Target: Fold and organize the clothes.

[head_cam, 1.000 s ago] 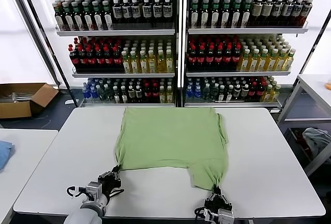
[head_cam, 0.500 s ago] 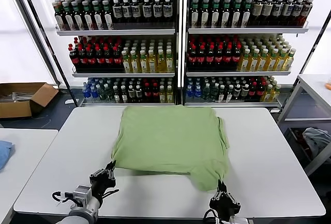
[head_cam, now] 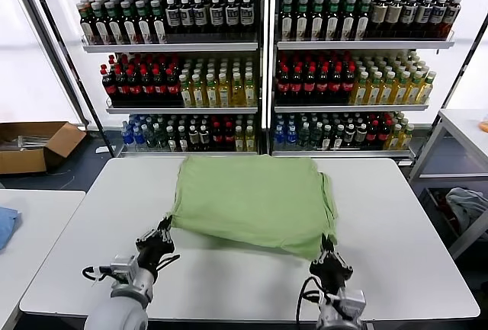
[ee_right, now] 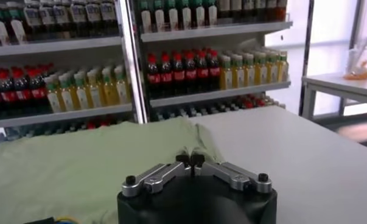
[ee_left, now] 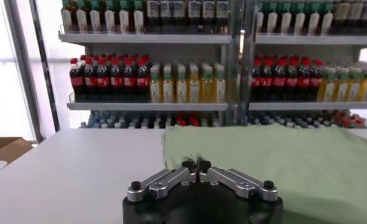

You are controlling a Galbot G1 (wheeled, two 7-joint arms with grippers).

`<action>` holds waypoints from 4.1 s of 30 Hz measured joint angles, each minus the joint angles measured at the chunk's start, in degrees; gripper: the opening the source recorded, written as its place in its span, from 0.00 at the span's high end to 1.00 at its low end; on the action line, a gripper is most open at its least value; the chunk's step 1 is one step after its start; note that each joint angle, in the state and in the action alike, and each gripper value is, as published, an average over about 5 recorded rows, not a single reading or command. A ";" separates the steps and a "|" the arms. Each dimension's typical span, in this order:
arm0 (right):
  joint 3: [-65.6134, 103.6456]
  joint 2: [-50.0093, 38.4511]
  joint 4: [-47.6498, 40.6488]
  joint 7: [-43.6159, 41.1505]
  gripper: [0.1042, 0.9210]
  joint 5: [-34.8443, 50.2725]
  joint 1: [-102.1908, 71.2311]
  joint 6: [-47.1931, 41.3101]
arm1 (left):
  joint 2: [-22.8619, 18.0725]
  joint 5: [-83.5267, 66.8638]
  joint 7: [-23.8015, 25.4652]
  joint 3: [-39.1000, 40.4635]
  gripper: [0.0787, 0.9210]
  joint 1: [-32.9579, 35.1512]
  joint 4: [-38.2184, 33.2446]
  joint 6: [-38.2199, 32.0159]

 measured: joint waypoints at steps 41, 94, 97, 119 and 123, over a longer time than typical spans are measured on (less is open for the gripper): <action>-0.73 2.43 -32.60 -4.74 0.65 0.76 31.20 -4.80 | -0.49 -5.13 -0.59 4.24 0.71 -25.88 30.89 -1.59; 3.97 1.64 -22.33 5.38 0.83 6.92 16.20 -11.59 | 2.22 3.54 -0.25 3.77 0.58 -18.82 26.98 5.61; 3.93 1.70 -22.38 5.33 0.92 6.97 15.74 -11.57 | 2.11 3.53 0.00 3.78 0.69 -18.74 27.41 5.91; 1.86 0.73 -4.67 8.36 0.95 6.81 4.23 -13.62 | 5.58 2.01 -1.40 3.07 0.98 -8.82 12.62 8.46; 2.20 0.50 1.07 9.04 0.95 5.78 -1.40 -13.48 | 6.79 1.84 -2.23 2.29 0.98 -3.15 4.92 8.58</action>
